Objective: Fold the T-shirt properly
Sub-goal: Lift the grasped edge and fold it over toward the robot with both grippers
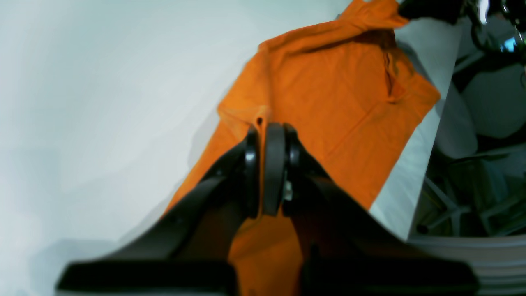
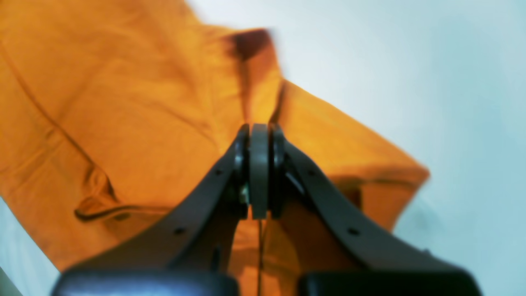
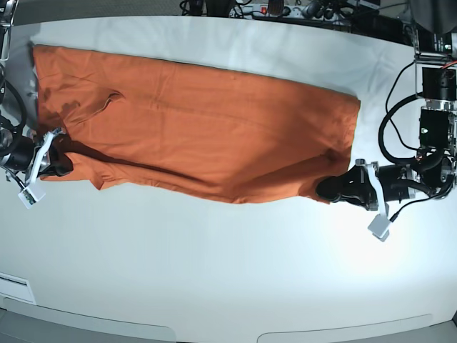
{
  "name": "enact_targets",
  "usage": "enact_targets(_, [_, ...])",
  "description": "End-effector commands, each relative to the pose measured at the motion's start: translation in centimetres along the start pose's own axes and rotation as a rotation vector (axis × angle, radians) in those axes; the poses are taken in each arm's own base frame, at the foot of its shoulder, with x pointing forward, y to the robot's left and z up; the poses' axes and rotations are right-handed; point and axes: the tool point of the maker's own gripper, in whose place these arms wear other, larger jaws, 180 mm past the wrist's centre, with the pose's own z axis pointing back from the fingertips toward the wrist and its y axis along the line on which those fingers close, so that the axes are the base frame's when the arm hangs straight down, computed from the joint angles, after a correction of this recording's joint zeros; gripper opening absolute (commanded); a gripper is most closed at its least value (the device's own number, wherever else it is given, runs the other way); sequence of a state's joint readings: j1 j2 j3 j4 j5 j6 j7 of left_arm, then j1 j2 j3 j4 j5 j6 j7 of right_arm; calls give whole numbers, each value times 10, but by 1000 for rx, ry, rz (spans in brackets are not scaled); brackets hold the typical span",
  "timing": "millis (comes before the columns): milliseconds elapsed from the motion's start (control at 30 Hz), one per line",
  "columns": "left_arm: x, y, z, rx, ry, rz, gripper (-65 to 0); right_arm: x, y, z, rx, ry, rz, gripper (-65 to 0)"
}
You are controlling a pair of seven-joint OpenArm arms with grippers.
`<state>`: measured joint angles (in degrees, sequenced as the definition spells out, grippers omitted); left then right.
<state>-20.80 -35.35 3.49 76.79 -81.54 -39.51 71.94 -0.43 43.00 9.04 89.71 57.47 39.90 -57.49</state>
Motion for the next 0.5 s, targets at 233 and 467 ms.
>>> enact_targets(233, [5, -6, 19, 0, 13, -40, -650, -6, -20, 38, -63, -61, -73, -650])
enact_targets(467, [-26, -26, 15, -29, 128, -74, -650, -26, -13, 39, -47, -12, -98, -650])
